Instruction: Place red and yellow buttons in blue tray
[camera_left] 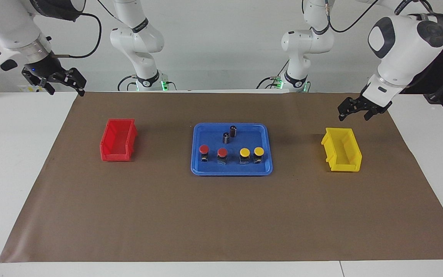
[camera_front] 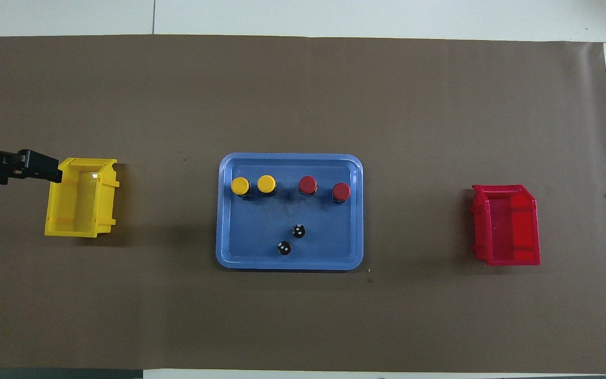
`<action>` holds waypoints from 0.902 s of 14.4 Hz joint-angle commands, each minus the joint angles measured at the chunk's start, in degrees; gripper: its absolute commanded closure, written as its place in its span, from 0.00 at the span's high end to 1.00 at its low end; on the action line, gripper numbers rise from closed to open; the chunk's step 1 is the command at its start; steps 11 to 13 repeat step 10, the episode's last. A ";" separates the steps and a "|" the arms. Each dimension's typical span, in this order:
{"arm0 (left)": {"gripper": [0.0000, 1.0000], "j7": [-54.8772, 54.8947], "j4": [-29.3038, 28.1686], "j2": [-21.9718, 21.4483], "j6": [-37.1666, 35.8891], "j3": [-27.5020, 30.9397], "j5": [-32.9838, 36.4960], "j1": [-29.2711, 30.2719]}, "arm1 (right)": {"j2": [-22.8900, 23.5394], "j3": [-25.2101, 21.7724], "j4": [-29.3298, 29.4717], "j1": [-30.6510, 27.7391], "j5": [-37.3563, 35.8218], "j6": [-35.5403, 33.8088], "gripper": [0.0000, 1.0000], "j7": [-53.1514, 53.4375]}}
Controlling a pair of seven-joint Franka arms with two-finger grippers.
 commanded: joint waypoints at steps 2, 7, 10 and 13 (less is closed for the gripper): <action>1.00 1.30 0.38 -2.34 -2.03 0.16 0.96 0.33 | -1.06 -0.01 -1.36 -0.12 1.59 1.12 1.00 -0.06; 1.00 1.30 0.56 -4.46 -4.49 -0.19 0.96 0.50 | -1.23 -0.01 -1.62 -0.04 1.95 0.94 1.00 0.11; 1.00 1.04 0.73 -4.72 -5.46 -0.71 0.79 0.42 | -1.32 0.08 -1.80 0.40 1.95 1.04 1.00 0.21; 1.00 1.04 0.73 -4.72 -5.46 -0.71 0.79 0.42 | -1.32 0.08 -1.80 0.40 1.95 1.04 1.00 0.21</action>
